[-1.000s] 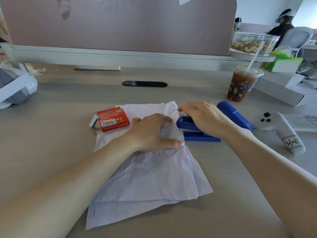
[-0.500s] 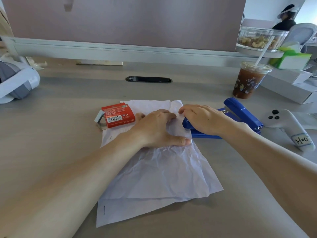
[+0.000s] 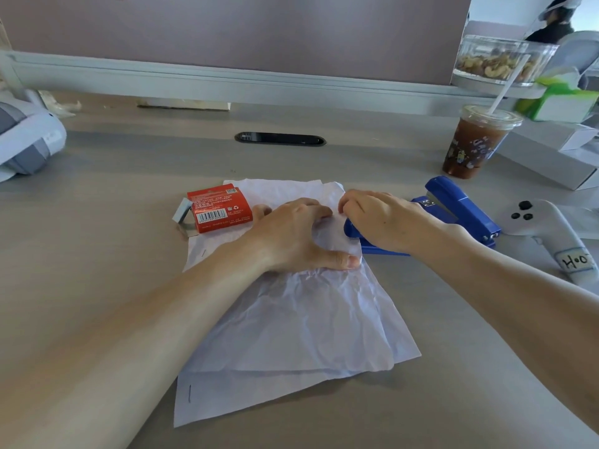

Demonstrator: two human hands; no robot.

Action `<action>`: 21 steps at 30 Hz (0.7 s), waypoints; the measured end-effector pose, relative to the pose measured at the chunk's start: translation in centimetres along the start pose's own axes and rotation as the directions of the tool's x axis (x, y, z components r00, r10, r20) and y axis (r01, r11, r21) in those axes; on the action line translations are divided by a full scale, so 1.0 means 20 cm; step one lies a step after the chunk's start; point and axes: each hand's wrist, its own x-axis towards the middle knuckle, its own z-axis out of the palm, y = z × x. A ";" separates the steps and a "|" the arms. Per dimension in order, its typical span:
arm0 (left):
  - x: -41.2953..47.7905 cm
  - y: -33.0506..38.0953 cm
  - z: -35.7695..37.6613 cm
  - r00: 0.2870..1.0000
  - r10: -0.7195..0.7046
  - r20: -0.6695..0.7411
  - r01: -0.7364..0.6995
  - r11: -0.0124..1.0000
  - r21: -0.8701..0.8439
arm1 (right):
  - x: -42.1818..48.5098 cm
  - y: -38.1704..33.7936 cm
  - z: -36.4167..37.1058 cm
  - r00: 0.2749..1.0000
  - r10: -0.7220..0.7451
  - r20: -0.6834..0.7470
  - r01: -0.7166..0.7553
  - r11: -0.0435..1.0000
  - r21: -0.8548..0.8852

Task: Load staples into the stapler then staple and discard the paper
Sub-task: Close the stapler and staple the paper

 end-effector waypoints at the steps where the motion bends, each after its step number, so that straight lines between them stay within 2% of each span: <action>1: 0.00 0.00 0.00 1.000 -0.002 0.000 0.002 1.000 -0.006 | -0.01 -0.01 0.00 1.000 0.004 -0.005 -0.004 1.000 0.002; 4: -0.01 0.00 0.01 1.000 0.005 -0.003 -0.005 1.000 -0.016 | -0.02 -0.02 0.01 1.000 0.003 -0.014 -0.003 1.000 -0.021; 7: -0.01 0.00 0.00 1.000 -0.001 -0.004 0.001 1.000 -0.023 | -0.03 -0.02 0.00 1.000 0.029 -0.010 -0.029 0.999 0.027; 13: -0.02 0.01 0.00 1.000 0.004 -0.031 -0.006 0.997 -0.080 | -0.07 -0.03 0.01 0.991 -0.071 -0.116 0.066 0.997 -0.047; 21: -0.02 0.00 -0.01 0.999 -0.039 0.011 0.040 0.996 -0.083 | -0.10 0.01 -0.04 0.977 -0.025 -0.211 0.043 0.996 0.083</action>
